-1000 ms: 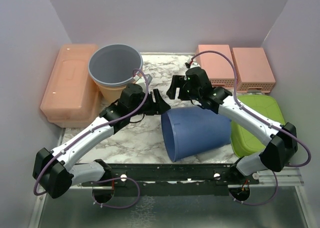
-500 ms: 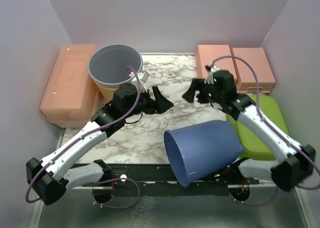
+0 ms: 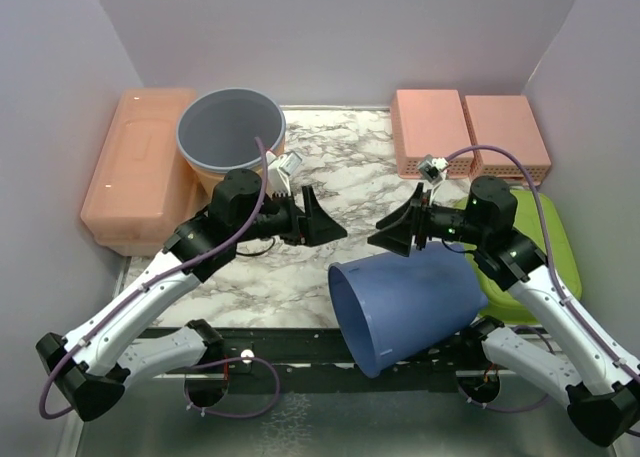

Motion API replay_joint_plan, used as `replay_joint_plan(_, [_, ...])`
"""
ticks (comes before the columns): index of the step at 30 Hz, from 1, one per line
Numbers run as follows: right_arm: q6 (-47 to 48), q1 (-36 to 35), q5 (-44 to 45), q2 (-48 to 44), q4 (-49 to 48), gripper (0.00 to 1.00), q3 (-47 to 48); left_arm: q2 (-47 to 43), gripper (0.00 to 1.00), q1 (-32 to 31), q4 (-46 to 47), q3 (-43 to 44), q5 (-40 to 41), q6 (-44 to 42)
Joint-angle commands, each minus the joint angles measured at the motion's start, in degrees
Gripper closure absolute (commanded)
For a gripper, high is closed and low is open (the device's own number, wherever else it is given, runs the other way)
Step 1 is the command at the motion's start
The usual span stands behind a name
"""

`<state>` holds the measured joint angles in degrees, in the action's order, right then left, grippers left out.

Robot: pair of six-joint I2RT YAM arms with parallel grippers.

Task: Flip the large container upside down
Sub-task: Adjust the container at the center of the board.

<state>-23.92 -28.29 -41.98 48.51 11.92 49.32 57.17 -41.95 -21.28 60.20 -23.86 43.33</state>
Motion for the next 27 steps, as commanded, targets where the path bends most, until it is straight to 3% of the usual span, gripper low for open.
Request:
replay_joint_plan(1, [2.20, -0.01, -8.34, 0.11, 2.24, 0.37, -0.88, -5.42, 0.22, -1.16, -8.01, 0.60, -6.81, 5.50])
replay_joint_plan(4, [2.98, -0.01, -7.30, -0.51, 3.80, 0.38, -1.73, -8.36, 0.22, -2.29, -8.09, -2.70, -6.44, 11.14])
replay_joint_plan(7, [2.42, -0.01, -0.48, -0.44, 4.84, 0.38, -2.04, -9.62, 0.22, -5.52, -6.99, -7.00, -1.87, 17.06])
replay_joint_plan(12, [-3.96, -0.01, 24.69, -2.56, 5.48, 0.37, -2.54, -5.88, 0.16, -12.42, -4.83, -8.34, 4.22, 22.79])
replay_joint_plan(16, [-7.45, -0.04, 38.67, -5.62, 5.09, 0.35, -3.27, -1.39, 0.13, -15.56, -3.53, -8.72, 7.05, 25.02])
replay_joint_plan(23, [-6.91, -0.01, 46.05, -4.77, 5.16, 0.32, 0.17, 2.01, 0.12, -15.89, -1.44, -9.83, 12.58, 27.92])
replay_joint_plan(27, [-7.92, -0.04, 47.90, -2.90, 4.37, 0.31, 0.65, 4.77, 0.17, -15.97, 5.42, -12.61, 13.45, 29.80])
